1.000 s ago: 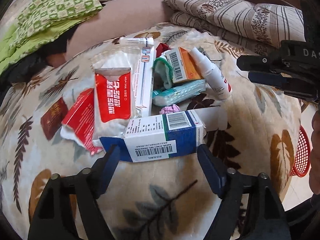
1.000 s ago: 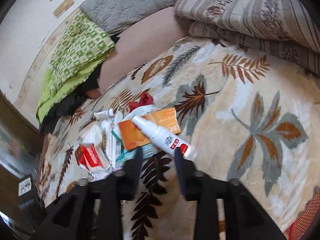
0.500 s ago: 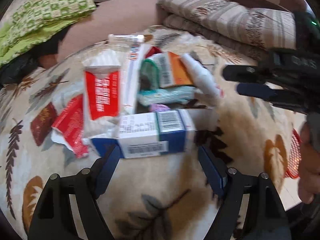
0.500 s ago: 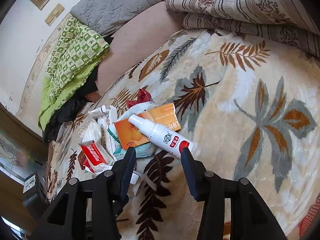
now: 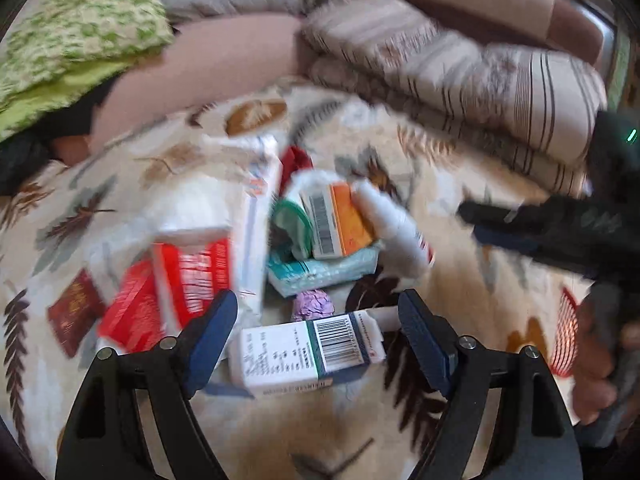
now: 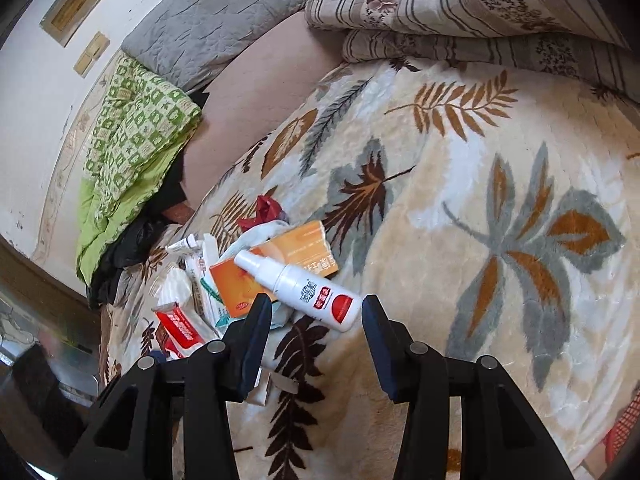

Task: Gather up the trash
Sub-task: 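Grasp the white spray bottle with the right tool while the left tool approaches the blue-white medicine box, then grasp the blue-white medicine box with the left tool and lift it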

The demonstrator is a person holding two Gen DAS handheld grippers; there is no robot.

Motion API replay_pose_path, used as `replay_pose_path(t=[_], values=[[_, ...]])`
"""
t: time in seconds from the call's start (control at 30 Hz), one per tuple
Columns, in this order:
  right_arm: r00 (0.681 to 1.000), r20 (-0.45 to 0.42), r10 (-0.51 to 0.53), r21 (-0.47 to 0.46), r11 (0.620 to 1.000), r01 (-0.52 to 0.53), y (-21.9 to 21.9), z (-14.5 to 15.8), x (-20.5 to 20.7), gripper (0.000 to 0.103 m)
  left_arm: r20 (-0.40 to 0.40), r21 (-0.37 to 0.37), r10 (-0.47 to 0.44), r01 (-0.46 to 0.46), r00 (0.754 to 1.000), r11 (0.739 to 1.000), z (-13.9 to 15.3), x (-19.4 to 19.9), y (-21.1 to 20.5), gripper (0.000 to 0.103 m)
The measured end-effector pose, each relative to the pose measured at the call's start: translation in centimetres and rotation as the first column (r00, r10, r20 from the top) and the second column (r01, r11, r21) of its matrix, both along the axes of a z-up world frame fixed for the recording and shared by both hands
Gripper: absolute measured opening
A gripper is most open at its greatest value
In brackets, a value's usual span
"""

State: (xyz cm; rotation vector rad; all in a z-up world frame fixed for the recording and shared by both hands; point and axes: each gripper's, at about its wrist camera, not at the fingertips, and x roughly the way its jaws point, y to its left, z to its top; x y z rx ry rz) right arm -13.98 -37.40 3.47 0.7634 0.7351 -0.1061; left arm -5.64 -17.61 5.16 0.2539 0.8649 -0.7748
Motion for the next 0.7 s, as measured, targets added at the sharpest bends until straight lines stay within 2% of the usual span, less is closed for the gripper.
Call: replay_pose_path(t=[0.1,0.17,0.23,0.37,0.5,0.7], values=[[1.0,0.008,-0.012,0.012,1.0,0.012,-0.5,0.1,-0.1,0.051,-0.064,0.004,-0.075,0.075,0.995,0.997,-1.9,-0.7,-0.5,0.082],[1.0,0.009,-0.012,0.017,1.0,0.012,-0.8,0.1,-0.2,0.051,-0.024,0.062,-0.116,0.117,0.993,0.991,-2.2,-1.6,-0.8,0.082],[1.0,0.007,-0.011,0.017,1.0,0.01,-1.1,0.0,-0.2,0.051,-0.023,0.068,-0.159,0.16,0.987,0.985,-2.0,-2.7,-0.6,0.082],[1.0,0.007,-0.014,0.032,0.999,0.014,-1.7,-0.1,-0.1,0.051,0.043,0.145,-0.177,0.169,0.983,0.975,-1.7,-4.6,-0.1,0.082],[1.0,0.009,-0.004,0.047,0.999,0.004,-1.5,-0.2,0.0,0.051,0.122,0.253,-0.164,0.129,0.979,0.959,-2.6,-4.9,0.1,0.082],[1.0,0.016,0.003,0.025,1.0,-0.003,-1.2,0.3,-0.4,0.051,0.161,0.282,-0.138,0.088,0.977,0.955,-2.9,-4.3,0.3,0.082]])
